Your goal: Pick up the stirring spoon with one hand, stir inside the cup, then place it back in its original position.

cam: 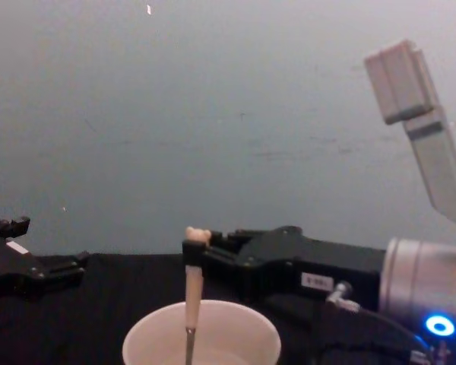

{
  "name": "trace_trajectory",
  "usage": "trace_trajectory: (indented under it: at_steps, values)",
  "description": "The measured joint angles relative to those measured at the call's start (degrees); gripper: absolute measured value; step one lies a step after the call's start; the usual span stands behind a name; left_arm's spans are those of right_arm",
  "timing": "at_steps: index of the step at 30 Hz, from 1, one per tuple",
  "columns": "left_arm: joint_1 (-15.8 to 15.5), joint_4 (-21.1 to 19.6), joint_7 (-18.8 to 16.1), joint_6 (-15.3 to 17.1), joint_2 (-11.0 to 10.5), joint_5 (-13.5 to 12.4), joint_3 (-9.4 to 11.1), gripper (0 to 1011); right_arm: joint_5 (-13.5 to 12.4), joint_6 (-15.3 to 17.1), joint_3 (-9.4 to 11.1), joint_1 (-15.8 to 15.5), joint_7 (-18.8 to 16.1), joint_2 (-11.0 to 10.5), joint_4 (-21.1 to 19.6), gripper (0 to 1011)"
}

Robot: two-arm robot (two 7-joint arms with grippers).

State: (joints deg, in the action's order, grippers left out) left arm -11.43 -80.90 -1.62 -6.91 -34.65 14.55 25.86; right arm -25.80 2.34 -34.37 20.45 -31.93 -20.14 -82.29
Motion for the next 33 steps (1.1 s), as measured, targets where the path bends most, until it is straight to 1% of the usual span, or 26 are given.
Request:
trace_trajectory:
  at_steps: [6,9,13,16,21,22,24,25,26,29,33]
  values:
    - [0.0,0.0,0.0,0.0,0.0,0.0,0.0,1001,0.84,0.01,0.45,1.91,2.01,2.37,3.12,214]
    - [0.0,0.0,0.0,0.0,0.0,0.0,0.0,1001,1.28,-0.14,0.94,2.55,2.64,2.98,4.35,214]
    - [0.0,0.0,0.0,0.0,0.0,0.0,0.0,1001,1.57,-0.2,1.47,2.82,2.95,3.05,4.91,214]
    - [0.0,0.0,0.0,0.0,0.0,0.0,0.0,1001,1.77,-0.23,2.03,2.74,2.96,2.5,4.84,214]
    - [0.0,0.0,0.0,0.0,0.0,0.0,0.0,1002,1.55,0.07,3.2,1.45,2.2,0.42,2.66,214]
    - [0.0,0.0,0.0,0.0,0.0,0.0,0.0,1001,1.33,0.2,3.44,0.86,1.82,-0.39,1.75,214]
    - [0.0,0.0,0.0,0.0,0.0,0.0,0.0,1001,1.08,0.34,3.62,0.21,1.34,-1.23,0.72,214]
    - [0.0,0.0,0.0,0.0,0.0,0.0,0.0,1002,0.8,0.46,3.75,-0.46,0.87,-2.03,-0.23,214]
    - [0.0,0.0,0.0,0.0,0.0,0.0,0.0,1001,0.8,0.46,3.75,-0.46,0.87,-2.03,-0.23,214]
    - [0.0,0.0,0.0,0.0,0.0,0.0,0.0,1002,-0.09,0.75,3.91,-2.08,-0.34,-3.96,-2.67,214]
    - [0.0,0.0,0.0,0.0,0.0,0.0,0.0,1001,-0.8,0.92,3.72,-3.29,-1.44,-5.39,-4.63,214]
